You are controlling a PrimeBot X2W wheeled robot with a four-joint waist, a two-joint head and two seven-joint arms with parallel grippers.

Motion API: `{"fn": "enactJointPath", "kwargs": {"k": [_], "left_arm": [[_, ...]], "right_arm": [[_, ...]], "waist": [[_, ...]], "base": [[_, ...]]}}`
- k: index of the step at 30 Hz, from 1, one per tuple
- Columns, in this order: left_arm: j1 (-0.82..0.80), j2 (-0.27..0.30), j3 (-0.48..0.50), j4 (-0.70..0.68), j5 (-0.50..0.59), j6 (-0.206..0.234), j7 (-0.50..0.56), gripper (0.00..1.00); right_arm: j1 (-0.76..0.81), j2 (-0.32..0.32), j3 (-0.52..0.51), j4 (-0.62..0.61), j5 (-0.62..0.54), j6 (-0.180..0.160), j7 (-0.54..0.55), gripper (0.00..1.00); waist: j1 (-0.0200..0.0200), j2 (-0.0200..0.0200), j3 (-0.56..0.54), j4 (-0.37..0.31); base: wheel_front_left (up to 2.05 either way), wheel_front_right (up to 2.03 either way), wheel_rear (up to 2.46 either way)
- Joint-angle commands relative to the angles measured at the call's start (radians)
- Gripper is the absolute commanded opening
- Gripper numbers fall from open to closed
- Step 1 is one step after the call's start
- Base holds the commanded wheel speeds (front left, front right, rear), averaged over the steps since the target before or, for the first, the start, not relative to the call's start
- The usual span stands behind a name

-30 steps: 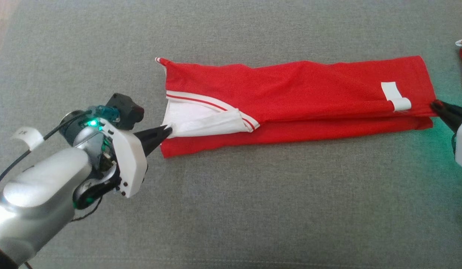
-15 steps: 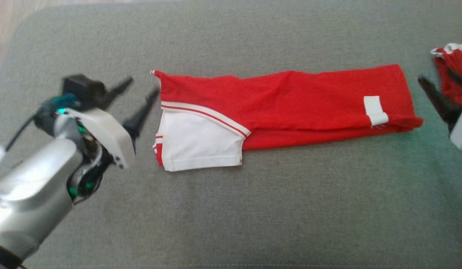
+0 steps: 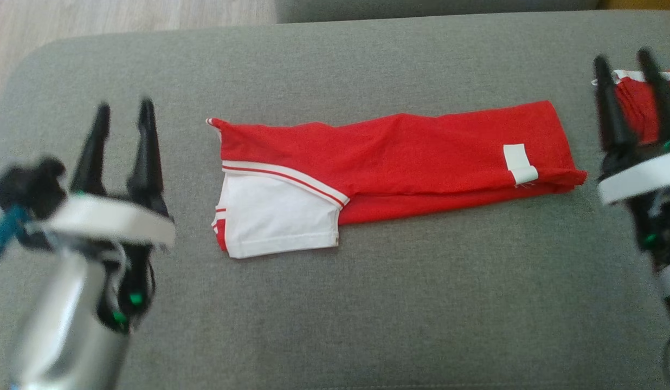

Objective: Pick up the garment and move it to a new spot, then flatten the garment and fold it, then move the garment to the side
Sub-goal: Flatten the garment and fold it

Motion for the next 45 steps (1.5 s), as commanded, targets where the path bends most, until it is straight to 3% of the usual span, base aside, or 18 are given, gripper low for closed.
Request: {"fn": "enactJointPath", "kwargs": {"k": [1, 7, 12, 20, 31, 37, 39, 45], "left_arm": [[0.005, -0.016, 0.093, -0.043, 0.054, -0.024, -0.005, 1.0], [0.138, -0.171, 0.189, -0.046, 0.228, -0.145, -0.005, 1.0], [0.169, -0.259, 0.275, -0.039, 0.31, -0.205, -0.005, 1.0], [0.146, -0.289, 0.29, -0.001, 0.373, -0.252, -0.005, 1.0], [0.119, -0.3, 0.265, 0.032, 0.386, -0.265, -0.005, 1.0], [0.123, -0.302, 0.259, 0.036, 0.38, -0.266, -0.005, 1.0], [0.123, -0.302, 0.26, 0.04, 0.381, -0.266, -0.005, 1.0], [0.134, -0.302, 0.259, 0.048, 0.382, -0.266, -0.005, 1.0]], "right_arm": [[0.034, 0.03, -0.031, -0.03, -0.037, -0.001, -0.014, 1.0], [0.139, 0.215, -0.175, -0.017, -0.159, -0.001, -0.02, 1.0], [0.173, 0.291, -0.243, -0.006, -0.254, -0.001, -0.021, 1.0], [0.122, 0.325, -0.383, 0.113, -0.375, -0.001, 0.014, 1.0], [0.017, 0.38, -0.565, 0.408, -0.533, -0.001, 0.135, 1.0], [-0.018, 0.415, -0.567, 0.514, -0.523, -0.001, 0.167, 1.0], [-0.022, 0.418, -0.553, 0.529, -0.514, -0.001, 0.161, 0.0], [-0.028, 0.373, -0.553, 0.549, -0.507, -0.001, 0.108, 0.0]], "waist": [[0.0, -0.0001, -0.004, -0.002], [0.0, -0.0001, -0.012, -0.004], [0.0, -0.0001, 0.005, 0.005], [0.0, -0.0001, 0.042, 0.031], [0.0, -0.0001, 0.09, 0.067], [0.0, -0.0001, 0.091, 0.066], [0.0, -0.0001, 0.084, 0.062], [0.0, -0.0001, 0.051, 0.046]], "base": [[0.0, 0.0, 0.0], [0.0, 0.0, 0.0], [0.0, 0.0, 0.0], [0.0, 0.0, 0.0], [0.0, 0.0, 0.0], [0.0, 0.0, 0.0], [0.0, 0.0, 0.0], [0.0, 0.0, 0.0]]}}
